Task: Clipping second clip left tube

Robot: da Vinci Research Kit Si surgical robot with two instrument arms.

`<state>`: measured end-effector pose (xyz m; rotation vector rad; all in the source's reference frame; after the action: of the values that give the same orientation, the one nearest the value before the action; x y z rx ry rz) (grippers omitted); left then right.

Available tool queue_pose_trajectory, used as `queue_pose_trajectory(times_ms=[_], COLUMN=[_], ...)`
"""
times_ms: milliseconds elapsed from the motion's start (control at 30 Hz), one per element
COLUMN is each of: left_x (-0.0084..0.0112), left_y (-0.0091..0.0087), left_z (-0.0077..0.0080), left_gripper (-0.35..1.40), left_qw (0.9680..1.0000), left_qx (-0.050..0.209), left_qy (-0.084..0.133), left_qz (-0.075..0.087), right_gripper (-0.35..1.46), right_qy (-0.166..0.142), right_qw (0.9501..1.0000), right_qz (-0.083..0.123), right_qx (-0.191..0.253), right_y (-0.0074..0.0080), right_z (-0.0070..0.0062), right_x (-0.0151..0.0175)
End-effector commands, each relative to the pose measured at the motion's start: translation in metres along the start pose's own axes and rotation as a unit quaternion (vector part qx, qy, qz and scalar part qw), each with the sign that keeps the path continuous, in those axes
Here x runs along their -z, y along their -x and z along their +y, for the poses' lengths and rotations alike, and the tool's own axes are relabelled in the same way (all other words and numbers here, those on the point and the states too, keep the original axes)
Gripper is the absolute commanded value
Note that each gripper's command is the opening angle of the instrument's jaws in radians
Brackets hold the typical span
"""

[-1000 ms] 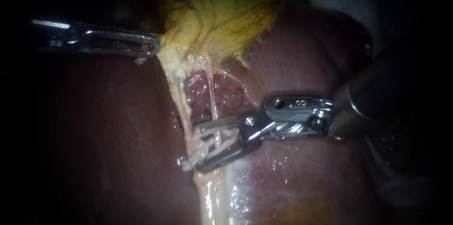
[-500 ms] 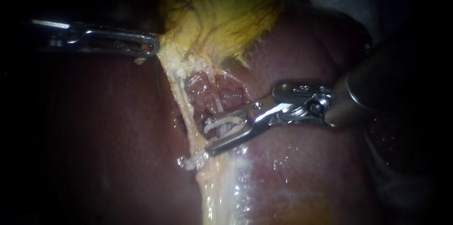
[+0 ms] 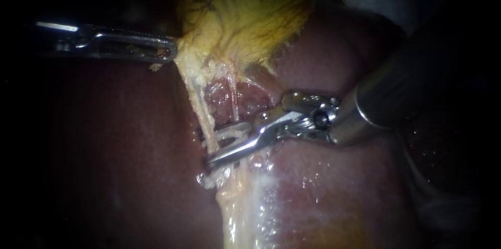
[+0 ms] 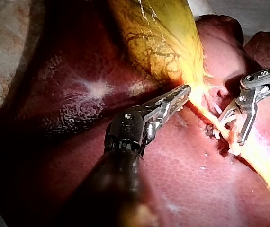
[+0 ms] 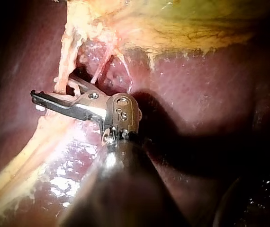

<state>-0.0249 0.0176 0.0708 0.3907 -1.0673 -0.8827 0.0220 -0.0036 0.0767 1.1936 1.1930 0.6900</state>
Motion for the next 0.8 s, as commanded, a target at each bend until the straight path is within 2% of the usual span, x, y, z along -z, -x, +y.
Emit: queue_pose_trajectory(times_ms=[33, 200, 333, 500, 667, 800], left_x=[0.0000, -0.0001, -0.0001, -0.0001, -0.0002, -0.0002], left_y=[0.0000, 0.0000, 0.0000, 0.0000, 0.0000, 0.0000], left_z=[0.0000, 0.0000, 0.0000, 0.0000, 0.0000, 0.0000], left_gripper=[-0.35, -0.35, -0.35, -0.35, -0.35, -0.35], left_qw=[1.0000, 1.0000, 1.0000, 1.0000, 1.0000, 1.0000], left_qx=[0.000, 0.000, 0.000, 0.000, 0.000, 0.000], left_qy=[0.000, 0.000, 0.000, 0.000, 0.001, 0.001], left_qz=[0.000, 0.000, 0.000, 0.000, 0.000, 0.000], right_gripper=[0.54, 0.53, 0.51, 0.44, 0.12, -0.11], right_qy=[-0.008, -0.051, -0.068, -0.077, -0.056, -0.055], right_qw=[1.0000, 0.9987, 0.9976, 0.9967, 0.9984, 0.9985], right_qz=[0.000, -0.005, -0.016, -0.026, -0.004, -0.002], right_qx=[0.000, -0.001, -0.001, 0.000, 0.003, 0.003], right_y=[0.0000, 0.0001, 0.0000, -0.0001, -0.0003, -0.0003], right_z=[-0.0005, -0.0028, -0.0040, -0.0040, -0.0038, -0.0038], right_x=[-0.0001, -0.0011, -0.0019, -0.0023, -0.0023, -0.0023])
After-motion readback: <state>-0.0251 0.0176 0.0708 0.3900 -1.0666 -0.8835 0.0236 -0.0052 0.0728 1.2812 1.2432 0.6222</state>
